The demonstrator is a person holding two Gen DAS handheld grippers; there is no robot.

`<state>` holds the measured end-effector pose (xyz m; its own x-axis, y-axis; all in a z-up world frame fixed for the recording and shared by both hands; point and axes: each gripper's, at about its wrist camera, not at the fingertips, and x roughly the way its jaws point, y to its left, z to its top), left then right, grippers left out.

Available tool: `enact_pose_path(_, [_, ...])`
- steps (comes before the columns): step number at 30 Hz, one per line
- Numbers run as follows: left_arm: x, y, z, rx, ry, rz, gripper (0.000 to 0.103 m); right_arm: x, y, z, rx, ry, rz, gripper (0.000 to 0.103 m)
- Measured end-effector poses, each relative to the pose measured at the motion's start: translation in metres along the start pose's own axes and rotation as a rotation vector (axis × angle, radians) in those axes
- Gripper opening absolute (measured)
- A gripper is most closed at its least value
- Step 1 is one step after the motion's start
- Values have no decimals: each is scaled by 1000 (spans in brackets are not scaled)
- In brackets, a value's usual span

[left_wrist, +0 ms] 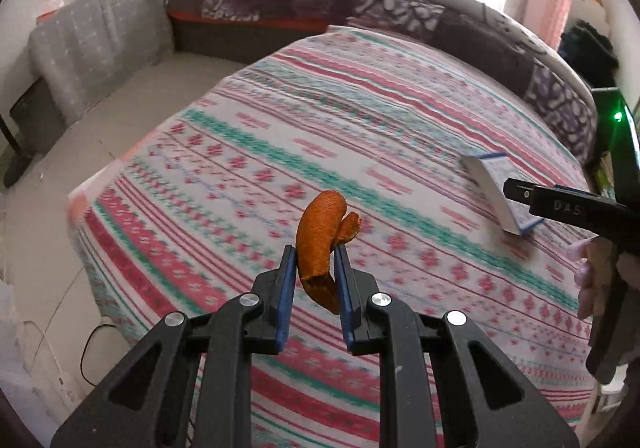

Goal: Collect trash
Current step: 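Grasp the second orange peel with the left tool while the right tool grasps the blue-edged ticket card, then drop the ticket card into the bin with the right tool while the left tool drops the orange peel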

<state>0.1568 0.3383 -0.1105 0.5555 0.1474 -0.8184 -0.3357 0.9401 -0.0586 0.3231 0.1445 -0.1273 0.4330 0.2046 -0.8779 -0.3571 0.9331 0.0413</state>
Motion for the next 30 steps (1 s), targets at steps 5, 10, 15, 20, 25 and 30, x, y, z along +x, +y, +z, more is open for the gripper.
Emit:
enact_pose_path(5, [5,20,5,-30,-4,7,20,15,8,2,-19,21,52,92])
enact_pose_path(10, [9,34,8,-57,1,5,20,20,22,1,-73,14,53,83])
enact_pose_path(15, [10,44,4,-81,4,4,20,21,44,-3,-149,0,30,77])
enact_pose_path(20, [10,53,-1,-111,12,4,20,15,50,7,-117,7,77,13])
enact_pose_path(25, [3,60,-1,-141,-4,5,20,1,54,12,-87,-46,86,12])
enact_pose_path(30, [-10,65,4,-180,-38,3,20,-24,55,10,-63,-90,88,12])
